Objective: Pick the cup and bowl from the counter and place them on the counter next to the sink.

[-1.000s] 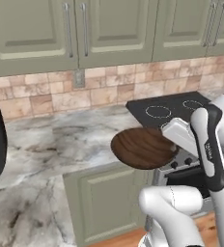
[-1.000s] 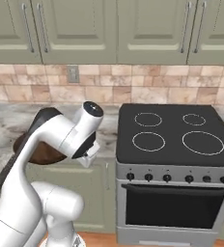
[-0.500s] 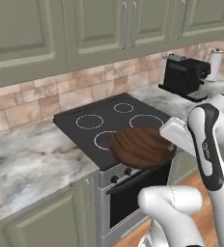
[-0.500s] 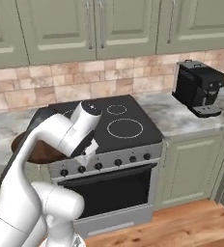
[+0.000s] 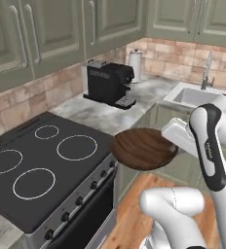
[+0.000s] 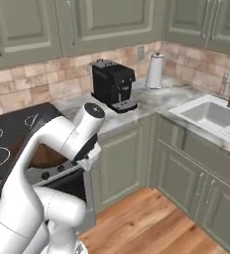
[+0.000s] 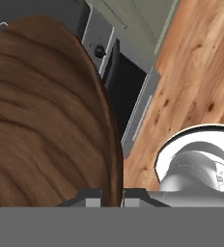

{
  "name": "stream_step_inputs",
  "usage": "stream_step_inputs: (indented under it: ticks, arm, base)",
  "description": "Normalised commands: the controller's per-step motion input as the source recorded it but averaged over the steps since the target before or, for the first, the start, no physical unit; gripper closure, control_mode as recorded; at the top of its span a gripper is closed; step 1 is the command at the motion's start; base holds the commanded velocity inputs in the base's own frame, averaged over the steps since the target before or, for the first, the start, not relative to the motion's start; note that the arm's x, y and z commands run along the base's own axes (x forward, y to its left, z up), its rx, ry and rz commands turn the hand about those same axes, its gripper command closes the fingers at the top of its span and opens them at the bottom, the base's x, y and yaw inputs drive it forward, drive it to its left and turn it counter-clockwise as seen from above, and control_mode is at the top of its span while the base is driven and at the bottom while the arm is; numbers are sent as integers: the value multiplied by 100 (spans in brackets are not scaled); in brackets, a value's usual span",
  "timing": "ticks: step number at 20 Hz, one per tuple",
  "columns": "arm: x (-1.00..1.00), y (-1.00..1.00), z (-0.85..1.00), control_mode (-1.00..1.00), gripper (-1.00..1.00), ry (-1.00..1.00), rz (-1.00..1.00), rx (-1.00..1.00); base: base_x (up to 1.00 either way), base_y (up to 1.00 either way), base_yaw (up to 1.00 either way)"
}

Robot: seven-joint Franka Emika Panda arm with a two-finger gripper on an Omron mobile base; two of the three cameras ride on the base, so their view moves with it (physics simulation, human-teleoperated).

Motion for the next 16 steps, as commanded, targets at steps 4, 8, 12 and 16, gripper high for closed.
stream_step_inputs:
  ticks: [4, 8, 12, 16]
  arm:
    - [0, 0, 0, 100, 100, 0, 0, 0]
    - [0, 0, 0, 100, 100, 0, 0, 0]
    - [0, 0, 0, 100, 100, 0, 0, 0]
    - [0, 0, 0, 100, 100, 0, 0, 0]
  base:
    - [15, -64, -58]
    - [18, -65, -58]
    - [31, -65, -56]
    - [40, -82, -48]
